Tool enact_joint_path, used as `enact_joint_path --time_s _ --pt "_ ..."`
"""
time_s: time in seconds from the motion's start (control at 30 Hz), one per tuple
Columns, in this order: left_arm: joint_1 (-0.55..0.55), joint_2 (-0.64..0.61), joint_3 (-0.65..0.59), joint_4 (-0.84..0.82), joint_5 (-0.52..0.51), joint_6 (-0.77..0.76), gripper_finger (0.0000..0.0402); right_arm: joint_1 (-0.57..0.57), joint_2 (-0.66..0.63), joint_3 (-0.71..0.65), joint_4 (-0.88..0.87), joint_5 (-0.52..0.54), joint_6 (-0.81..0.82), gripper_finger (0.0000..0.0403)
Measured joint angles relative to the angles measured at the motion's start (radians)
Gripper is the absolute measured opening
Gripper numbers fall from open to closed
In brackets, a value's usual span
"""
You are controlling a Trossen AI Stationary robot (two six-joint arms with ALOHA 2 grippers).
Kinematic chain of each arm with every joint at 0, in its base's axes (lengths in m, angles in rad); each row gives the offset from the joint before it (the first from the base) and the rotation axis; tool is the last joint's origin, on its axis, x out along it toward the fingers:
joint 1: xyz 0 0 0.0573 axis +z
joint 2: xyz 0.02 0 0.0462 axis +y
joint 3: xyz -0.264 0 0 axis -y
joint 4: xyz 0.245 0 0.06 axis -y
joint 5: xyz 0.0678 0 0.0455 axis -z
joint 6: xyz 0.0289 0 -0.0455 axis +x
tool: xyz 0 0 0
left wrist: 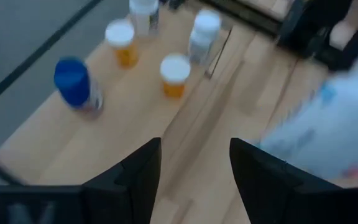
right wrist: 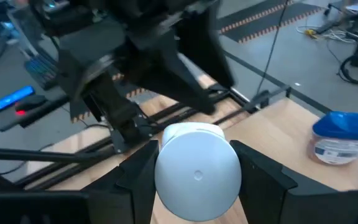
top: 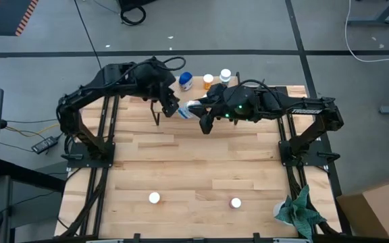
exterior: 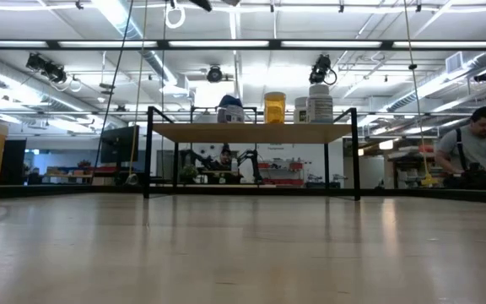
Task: Pick and place medicine bottles onto shelf by color
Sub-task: Put the white blue medicine bottle on the shelf
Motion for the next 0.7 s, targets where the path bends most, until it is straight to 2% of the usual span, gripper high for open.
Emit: enact_joint_path --time_s 0.2,0.4,0.7 --pt "0.006 -0.015 0.000 -0.035 -0.041 -0.002 0.0190 -0.050 0.026 -0.002 0.001 -0.010 0.001 0.0188" --pt "0.006 -0.011 0.000 -0.026 -0.044 -0.011 0.0188 -0.048 0.032 -0.001 0.111 -0.063 0.005 0.0188" --pt "-0.012 -0.011 0.000 -0.007 -0.050 -0.024 0.0187 -0.054 0.032 -0.001 0.133 -0.044 0.009 0.0188"
